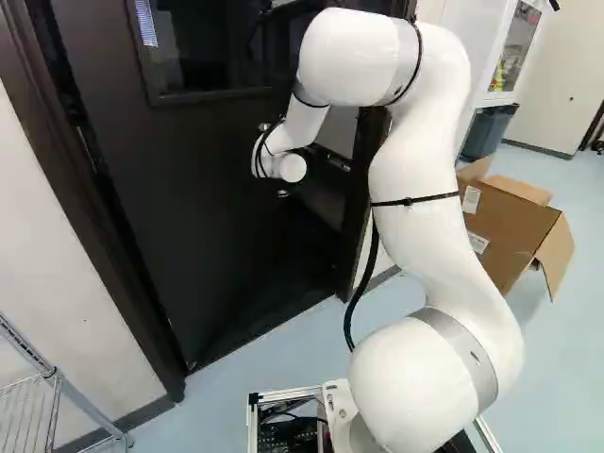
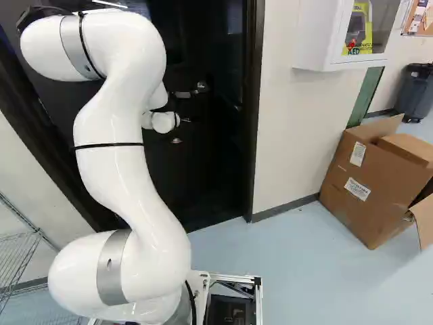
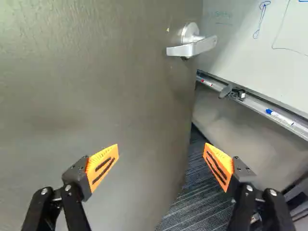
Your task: Open the door and move inside
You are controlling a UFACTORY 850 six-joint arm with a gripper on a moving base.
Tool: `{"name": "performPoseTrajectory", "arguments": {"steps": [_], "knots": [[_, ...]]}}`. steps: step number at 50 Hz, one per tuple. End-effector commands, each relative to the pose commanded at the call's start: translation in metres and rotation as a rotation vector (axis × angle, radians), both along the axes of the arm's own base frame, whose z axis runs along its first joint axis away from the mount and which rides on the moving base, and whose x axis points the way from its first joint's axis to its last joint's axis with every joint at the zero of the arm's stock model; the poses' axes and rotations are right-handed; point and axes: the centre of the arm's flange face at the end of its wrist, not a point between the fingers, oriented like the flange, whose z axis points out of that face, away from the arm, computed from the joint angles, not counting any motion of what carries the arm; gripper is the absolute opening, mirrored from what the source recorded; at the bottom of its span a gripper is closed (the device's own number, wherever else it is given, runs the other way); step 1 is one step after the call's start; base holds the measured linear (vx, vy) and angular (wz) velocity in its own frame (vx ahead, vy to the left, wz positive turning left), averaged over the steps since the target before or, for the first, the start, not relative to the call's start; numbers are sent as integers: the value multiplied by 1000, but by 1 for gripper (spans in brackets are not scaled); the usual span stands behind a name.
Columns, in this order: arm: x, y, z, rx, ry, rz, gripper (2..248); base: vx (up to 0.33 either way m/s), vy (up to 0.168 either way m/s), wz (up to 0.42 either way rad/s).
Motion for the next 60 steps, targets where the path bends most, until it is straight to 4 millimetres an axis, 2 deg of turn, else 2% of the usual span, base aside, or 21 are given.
{"name": "performPoseTrajectory", "arguments": {"steps": [60], "knots": [[27,100,-10,16,-45,127,247,0,0,-1]]}}
